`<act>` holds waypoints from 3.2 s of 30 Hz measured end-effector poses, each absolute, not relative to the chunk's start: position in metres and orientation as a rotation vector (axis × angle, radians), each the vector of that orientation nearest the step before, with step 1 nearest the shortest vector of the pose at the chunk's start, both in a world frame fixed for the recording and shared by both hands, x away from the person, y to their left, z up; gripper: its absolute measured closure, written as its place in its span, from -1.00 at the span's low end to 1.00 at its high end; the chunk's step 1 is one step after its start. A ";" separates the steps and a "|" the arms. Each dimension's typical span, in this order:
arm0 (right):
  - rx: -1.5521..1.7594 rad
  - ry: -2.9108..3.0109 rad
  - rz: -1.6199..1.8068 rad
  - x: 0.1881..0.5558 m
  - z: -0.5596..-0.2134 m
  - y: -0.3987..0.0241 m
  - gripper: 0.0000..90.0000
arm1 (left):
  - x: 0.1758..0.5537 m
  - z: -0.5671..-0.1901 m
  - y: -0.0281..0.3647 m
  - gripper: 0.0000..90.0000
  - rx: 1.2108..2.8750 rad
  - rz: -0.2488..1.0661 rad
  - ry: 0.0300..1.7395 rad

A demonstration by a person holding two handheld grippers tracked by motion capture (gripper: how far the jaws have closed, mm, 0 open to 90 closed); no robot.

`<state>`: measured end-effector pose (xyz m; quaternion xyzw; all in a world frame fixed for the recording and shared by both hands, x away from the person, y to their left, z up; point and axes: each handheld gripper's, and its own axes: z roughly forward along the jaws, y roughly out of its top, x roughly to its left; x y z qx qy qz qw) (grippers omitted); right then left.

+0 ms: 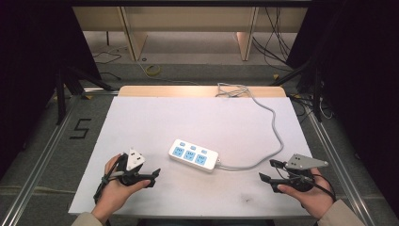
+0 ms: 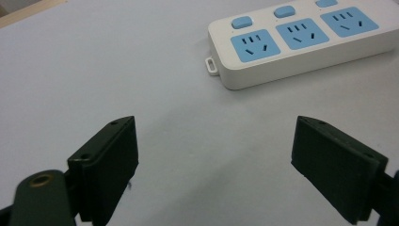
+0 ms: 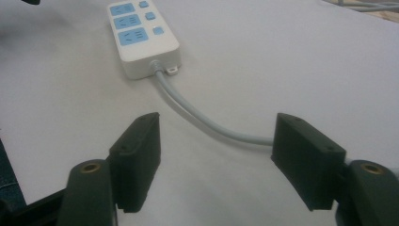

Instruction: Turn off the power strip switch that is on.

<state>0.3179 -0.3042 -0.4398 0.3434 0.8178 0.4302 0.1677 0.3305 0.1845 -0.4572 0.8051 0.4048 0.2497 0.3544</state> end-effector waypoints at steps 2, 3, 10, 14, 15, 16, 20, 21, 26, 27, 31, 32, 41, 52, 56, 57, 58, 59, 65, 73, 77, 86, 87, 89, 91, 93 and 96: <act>0.981 2.330 1.209 0.318 -0.439 -0.305 -0.04 | 0.331 -0.457 0.185 -0.66 2.083 0.656 1.043; 0.980 2.328 1.208 0.318 -0.439 -0.305 0.03 | 0.331 -0.457 0.184 -0.66 2.083 0.658 1.043; 0.983 2.344 1.155 0.318 -0.434 -0.303 0.68 | 0.331 -0.457 0.184 -0.65 2.082 0.663 1.054; 0.985 2.358 1.115 0.319 -0.432 -0.300 0.98 | 0.331 -0.457 0.185 -0.64 2.074 0.661 1.069; 0.989 2.361 1.108 0.320 -0.432 -0.300 1.00 | 0.332 -0.457 0.185 -0.64 2.072 0.662 1.074; 0.993 2.364 1.105 0.321 -0.431 -0.299 1.00 | 0.333 -0.456 0.185 -0.64 2.071 0.663 1.079; 0.995 2.371 1.096 0.324 -0.429 -0.296 1.00 | 0.333 -0.456 0.183 -0.64 2.068 0.667 1.075; 0.994 2.375 1.095 0.325 -0.429 -0.296 1.00 | 0.333 -0.456 0.183 -0.64 2.068 0.665 1.075; 0.988 2.390 1.089 0.328 -0.426 -0.292 1.00 | 0.332 -0.456 0.184 -0.64 2.065 0.665 1.084; 0.985 2.389 1.090 0.329 -0.425 -0.291 1.00 | 0.332 -0.456 0.184 -0.64 2.067 0.665 1.081; 0.985 2.401 1.091 0.333 -0.422 -0.287 1.00 | 0.333 -0.456 0.183 -0.64 2.060 0.661 1.087; 0.984 2.406 1.092 0.333 -0.422 -0.286 1.00 | 0.333 -0.456 0.183 -0.64 2.057 0.660 1.087; 0.984 2.443 1.104 0.339 -0.419 -0.277 1.00 | 0.333 -0.456 0.183 -0.64 2.065 0.659 1.084; 0.975 2.474 1.112 0.347 -0.415 -0.264 1.00 | 0.334 -0.457 0.181 -0.64 2.071 0.655 1.075; 0.968 2.484 1.110 0.350 -0.414 -0.259 1.00 | 0.334 -0.457 0.181 -0.64 2.072 0.655 1.073; 0.971 2.485 1.111 0.350 -0.414 -0.258 1.00 | 0.334 -0.457 0.181 -0.64 2.072 0.654 1.073; 0.965 2.486 1.110 0.351 -0.414 -0.257 1.00 | 0.334 -0.457 0.181 -0.64 2.073 0.655 1.072; 0.966 2.488 1.109 0.352 -0.414 -0.256 1.00 | 0.334 -0.457 0.181 -0.64 2.073 0.655 1.072; 0.959 2.500 1.096 0.355 -0.414 -0.250 1.00 | 0.334 -0.457 0.180 -0.64 2.073 0.657 1.070; 0.948 2.510 1.087 0.359 -0.412 -0.243 1.00 | 0.334 -0.456 0.180 -0.64 2.071 0.660 1.069; 0.944 2.514 1.086 0.360 -0.412 -0.241 1.00 | 0.334 -0.456 0.180 -0.64 2.069 0.660 1.069; 0.940 2.519 1.084 0.363 -0.411 -0.236 1.00 | 0.334 -0.456 0.180 -0.64 2.069 0.660 1.069; 0.940 2.520 1.081 0.363 -0.411 -0.236 1.00 | 0.334 -0.456 0.180 -0.64 2.069 0.659 1.069; 0.942 2.522 1.081 0.364 -0.410 -0.235 1.00 | 0.334 -0.456 0.180 -0.64 2.070 0.659 1.070; 0.939 2.524 1.080 0.364 -0.410 -0.234 1.00 | 0.334 -0.456 0.180 -0.64 2.069 0.661 1.068; 0.941 2.525 1.081 0.365 -0.410 -0.233 1.00 | 0.334 -0.456 0.180 -0.64 2.070 0.662 1.068; 0.934 2.527 1.080 0.366 -0.410 -0.232 1.00 | 0.334 -0.456 0.180 -0.64 2.071 0.662 1.065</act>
